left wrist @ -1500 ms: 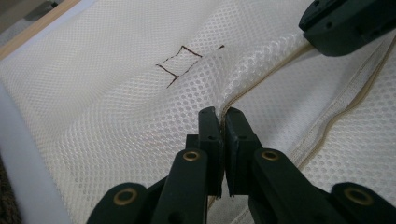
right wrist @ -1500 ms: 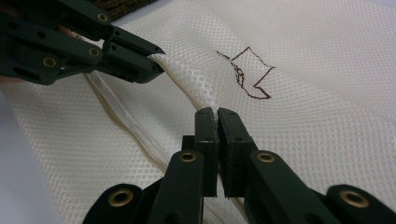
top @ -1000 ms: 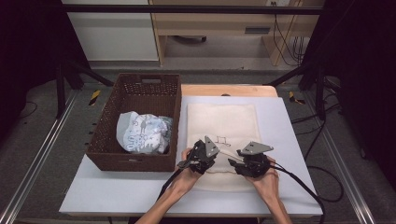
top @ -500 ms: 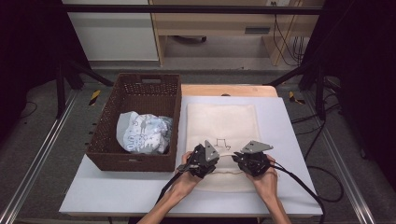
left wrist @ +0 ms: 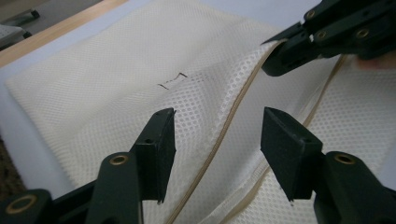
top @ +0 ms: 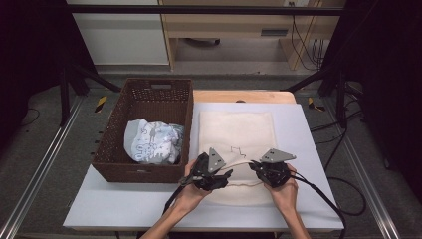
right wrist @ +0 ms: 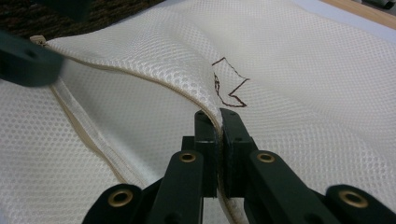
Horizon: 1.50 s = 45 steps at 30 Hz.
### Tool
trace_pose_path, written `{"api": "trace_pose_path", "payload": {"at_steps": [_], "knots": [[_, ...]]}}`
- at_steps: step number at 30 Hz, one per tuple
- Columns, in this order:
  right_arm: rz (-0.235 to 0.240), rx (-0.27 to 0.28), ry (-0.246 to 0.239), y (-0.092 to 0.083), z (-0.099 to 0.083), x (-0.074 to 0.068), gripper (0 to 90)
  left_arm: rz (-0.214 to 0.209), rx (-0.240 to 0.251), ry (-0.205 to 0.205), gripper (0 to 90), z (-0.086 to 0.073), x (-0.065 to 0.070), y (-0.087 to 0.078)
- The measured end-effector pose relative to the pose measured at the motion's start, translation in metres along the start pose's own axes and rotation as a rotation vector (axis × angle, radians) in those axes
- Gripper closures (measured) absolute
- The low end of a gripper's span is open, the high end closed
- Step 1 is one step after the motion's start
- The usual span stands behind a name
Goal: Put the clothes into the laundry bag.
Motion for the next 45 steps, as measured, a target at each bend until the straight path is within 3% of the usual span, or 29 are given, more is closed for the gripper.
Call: {"api": "trace_pose_path", "payload": {"at_steps": [8, 11, 19, 24, 25, 26, 34, 38, 45], "knots": [[-0.011, 0.034, 0.014, -0.004, 0.005, 0.004, 87.3, 0.065, 0.075, 0.004, 36.4, 0.003, -0.018, -0.063], [-0.014, 0.047, 0.019, -0.006, 0.007, 0.005, 87.3, 0.116, 0.090, 0.006, 35.0, 0.000, -0.031, -0.085], [-0.005, 0.057, 0.043, -0.011, 0.010, 0.006, 87.3, 0.177, 0.137, -0.073, 30.6, -0.001, -0.067, -0.122], [0.005, 0.059, 0.053, -0.014, 0.012, 0.006, 87.3, 0.234, 0.147, -0.110, 26.6, -0.004, -0.092, -0.140], [0.004, 0.060, 0.053, -0.014, 0.012, 0.007, 87.3, 0.256, 0.150, -0.126, 25.6, -0.005, -0.103, -0.146], [0.004, 0.060, 0.053, -0.014, 0.012, 0.007, 87.3, 0.256, 0.150, -0.126, 24.7, -0.005, -0.103, -0.146], [0.003, 0.054, 0.052, -0.013, 0.012, 0.007, 87.1, 0.323, 0.132, -0.177, 21.7, -0.008, -0.148, -0.160], [0.001, 0.051, 0.049, -0.013, 0.012, 0.007, 87.1, 0.339, 0.103, -0.169, 20.2, -0.001, -0.166, -0.160], [0.000, 0.052, 0.045, -0.013, 0.012, 0.007, 87.0, 0.366, 0.035, -0.159, 18.0, -0.004, -0.194, -0.135]]}}
Point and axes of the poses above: each handheld gripper's, and its own axes: y roughly forward along the jaws, z roughly out of its top, x roughly to its right, the point moved 8 cm from there along y, roughly forward along the jaws, and after that the axes turned 11 degrees about -z, right-handed, at the moved point
